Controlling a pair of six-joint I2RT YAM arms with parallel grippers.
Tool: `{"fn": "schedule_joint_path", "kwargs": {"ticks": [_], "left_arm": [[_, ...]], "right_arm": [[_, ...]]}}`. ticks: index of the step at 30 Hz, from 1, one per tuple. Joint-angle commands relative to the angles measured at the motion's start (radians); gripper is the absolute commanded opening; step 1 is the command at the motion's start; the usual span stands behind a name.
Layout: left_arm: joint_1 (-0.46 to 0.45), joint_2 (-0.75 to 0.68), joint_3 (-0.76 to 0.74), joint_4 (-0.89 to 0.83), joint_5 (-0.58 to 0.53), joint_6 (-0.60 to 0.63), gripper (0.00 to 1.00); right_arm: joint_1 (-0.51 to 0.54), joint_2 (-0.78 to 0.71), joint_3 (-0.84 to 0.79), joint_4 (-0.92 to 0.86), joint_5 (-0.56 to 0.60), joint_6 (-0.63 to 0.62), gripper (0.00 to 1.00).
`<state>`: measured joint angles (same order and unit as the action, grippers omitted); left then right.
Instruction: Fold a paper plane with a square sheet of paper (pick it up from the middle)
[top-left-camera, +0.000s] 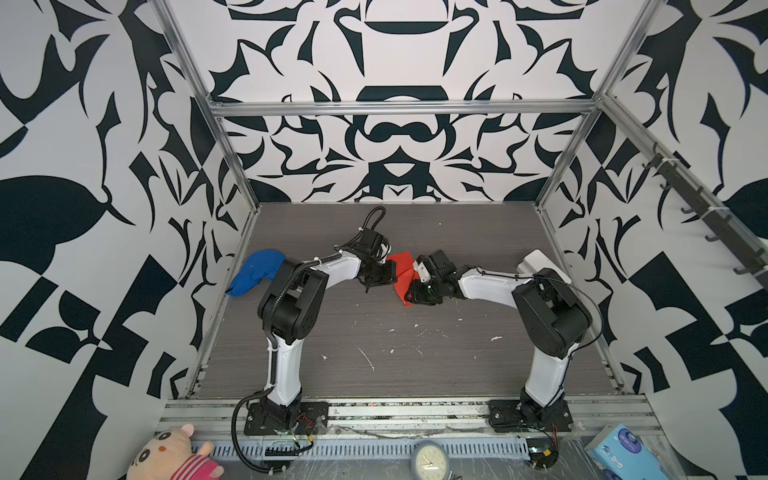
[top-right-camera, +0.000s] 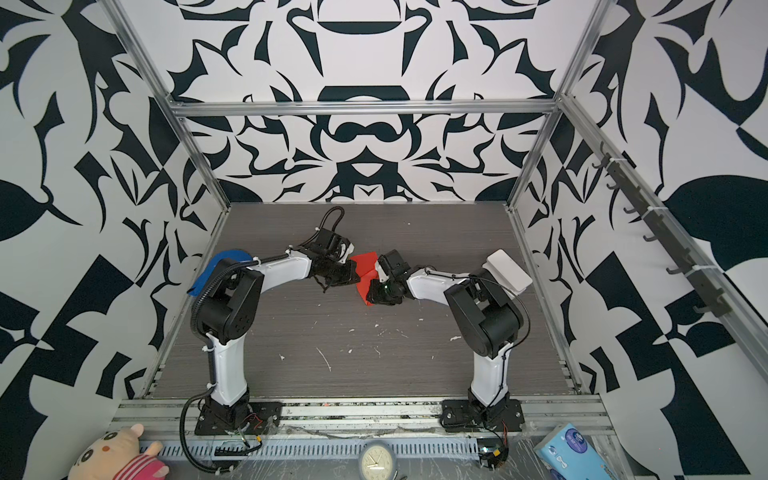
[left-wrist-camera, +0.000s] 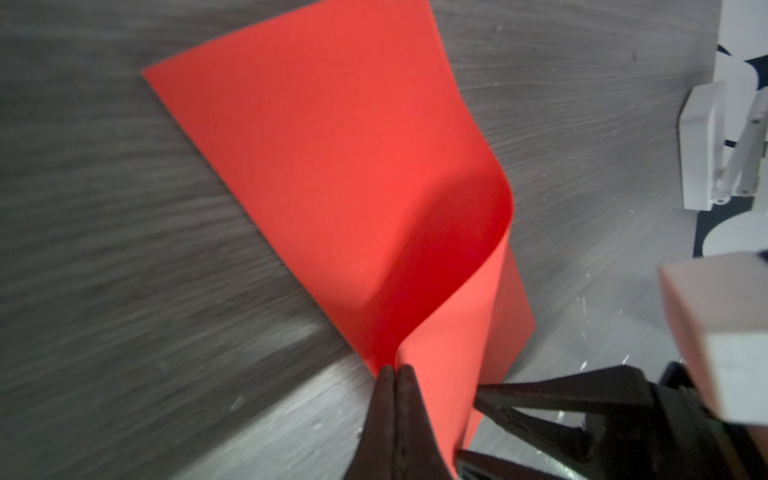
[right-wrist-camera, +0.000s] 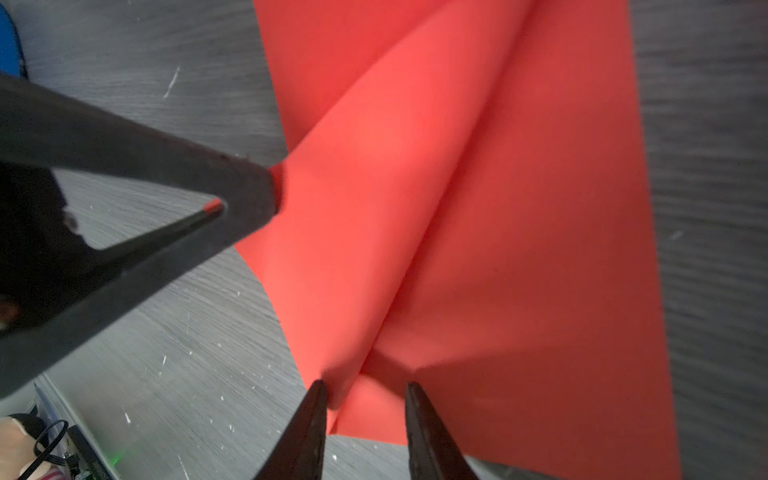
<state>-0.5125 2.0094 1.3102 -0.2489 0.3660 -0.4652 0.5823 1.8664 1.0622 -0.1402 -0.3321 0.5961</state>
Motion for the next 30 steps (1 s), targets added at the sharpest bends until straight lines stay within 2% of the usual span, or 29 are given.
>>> {"fn": "schedule_joint_path", "kwargs": {"ticks": [1, 11, 15, 21, 25, 28, 30], "left_arm": [[0.005, 0.036, 0.043, 0.014, 0.036, 0.052, 0.00], [0.005, 0.117, 0.116, -0.021, 0.043, 0.070, 0.00], [0.005, 0.069, 0.067, 0.003, 0.045, 0.052, 0.00], [-0.010, -0.052, -0.068, 0.065, 0.059, -0.006, 0.00], [-0.030, -0.097, -0.118, 0.100, 0.080, -0.037, 0.06], [-0.032, -0.108, -0.123, 0.130, 0.093, -0.056, 0.14], [-0.032, -0.107, -0.117, 0.138, 0.085, -0.056, 0.25]], "right_arm": [[-0.006, 0.046, -0.017, -0.095, 0.054, -0.014, 0.37], [-0.012, 0.031, 0.008, -0.078, 0.004, -0.016, 0.37], [-0.019, -0.053, 0.011, -0.022, -0.040, -0.013, 0.39], [-0.059, -0.132, -0.040, 0.006, 0.006, 0.050, 0.47], [-0.095, -0.130, -0.082, 0.079, -0.050, 0.033, 0.53], [-0.102, -0.103, -0.041, 0.047, -0.125, -0.063, 0.56], [-0.105, -0.095, -0.037, 0.041, -0.125, -0.092, 0.58]]}}
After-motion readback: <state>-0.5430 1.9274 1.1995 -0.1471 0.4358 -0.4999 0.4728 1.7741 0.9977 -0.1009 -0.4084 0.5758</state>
